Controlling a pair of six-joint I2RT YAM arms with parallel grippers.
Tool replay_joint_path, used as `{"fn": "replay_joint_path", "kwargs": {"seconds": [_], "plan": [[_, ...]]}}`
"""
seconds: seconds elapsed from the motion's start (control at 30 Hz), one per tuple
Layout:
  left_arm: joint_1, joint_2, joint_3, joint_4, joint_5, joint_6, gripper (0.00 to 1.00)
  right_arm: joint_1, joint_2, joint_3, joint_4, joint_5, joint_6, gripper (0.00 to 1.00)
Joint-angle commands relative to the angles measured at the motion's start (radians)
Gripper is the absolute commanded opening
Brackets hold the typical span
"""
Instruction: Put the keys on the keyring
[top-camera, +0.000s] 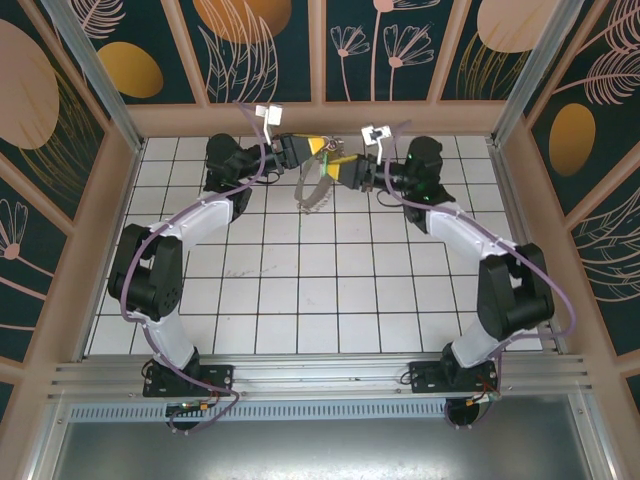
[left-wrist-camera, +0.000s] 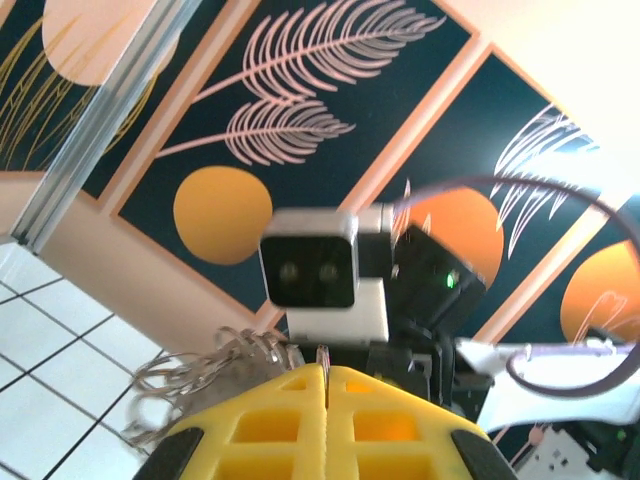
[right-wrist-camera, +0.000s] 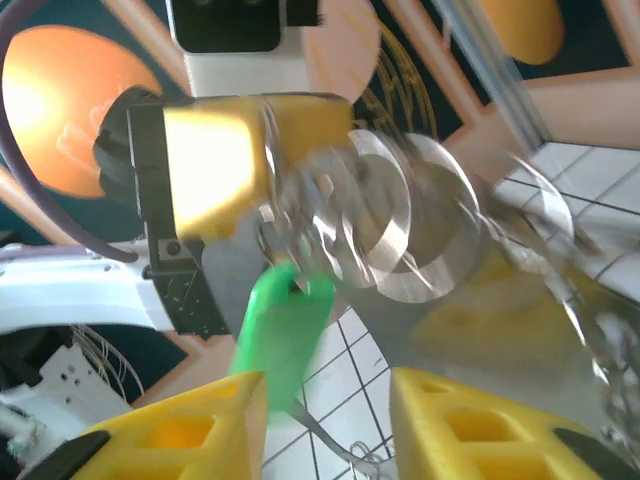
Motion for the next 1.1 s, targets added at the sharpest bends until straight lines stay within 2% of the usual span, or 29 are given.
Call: {"fn": "replay_joint_path", "kwargs": {"seconds": [0.0,0.17,0.33,0.7,1.07], "plan": [[-0.007,-0.034,-0.010,0.189,-0.066,-0.114,0.00,-0.042,-0.135,-0.086,0.115,0.121,0.073,0.40],[-0.006,-0.025,-0.016,0.286,-0.085,-0.199,0.00,-0.047,-0.247,-0.140,0.135,0.280,0.099,0.42],[-0.007,-0.034,-0.027,0.302,-0.126,-0.238,0.00,-0.030,-0.241,-0.105,0.231,0.379,0.186,0.42],[-0.012,-0.013,-0.036,0.354,-0.162,-0.321,0.00,0.047,-0.015,0.066,0.421,0.342,0.379,0.45],[-0.015,0.001,-0.031,0.352,-0.168,-0.321,0.00,0.073,0.037,0.093,0.455,0.329,0.407,0.42]]}}
